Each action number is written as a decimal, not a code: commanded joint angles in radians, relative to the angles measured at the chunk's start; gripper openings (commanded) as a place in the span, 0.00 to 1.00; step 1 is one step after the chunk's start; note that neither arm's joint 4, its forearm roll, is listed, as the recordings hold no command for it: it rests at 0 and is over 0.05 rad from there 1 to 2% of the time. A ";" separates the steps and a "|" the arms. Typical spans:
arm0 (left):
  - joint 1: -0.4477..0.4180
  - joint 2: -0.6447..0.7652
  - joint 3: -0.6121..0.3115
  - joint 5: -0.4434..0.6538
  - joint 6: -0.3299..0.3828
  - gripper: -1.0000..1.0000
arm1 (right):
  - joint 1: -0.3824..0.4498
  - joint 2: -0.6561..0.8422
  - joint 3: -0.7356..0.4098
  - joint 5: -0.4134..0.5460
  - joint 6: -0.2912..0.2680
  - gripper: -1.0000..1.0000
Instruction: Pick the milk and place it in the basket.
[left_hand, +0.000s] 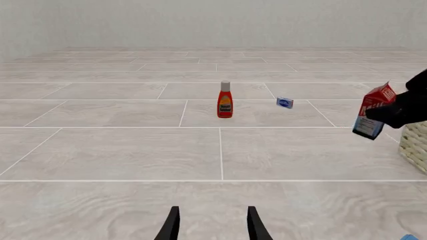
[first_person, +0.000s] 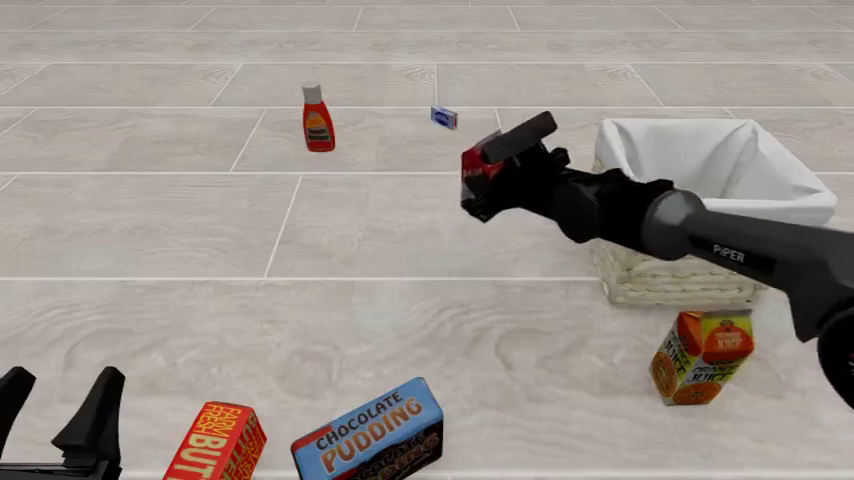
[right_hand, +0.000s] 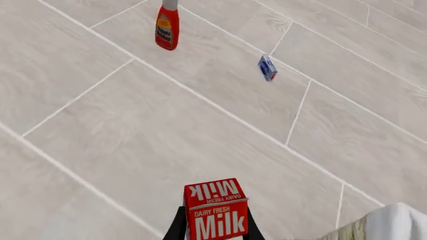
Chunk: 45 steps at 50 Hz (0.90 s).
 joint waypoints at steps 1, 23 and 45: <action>0.000 0.000 0.000 0.000 0.000 1.00 | -0.027 -0.131 -0.015 0.060 0.005 0.00; 0.000 0.000 0.000 0.000 0.000 1.00 | -0.142 -0.221 -0.140 0.217 -0.015 0.00; 0.000 0.000 0.000 0.000 0.000 1.00 | -0.316 -0.217 -0.172 0.244 -0.031 0.00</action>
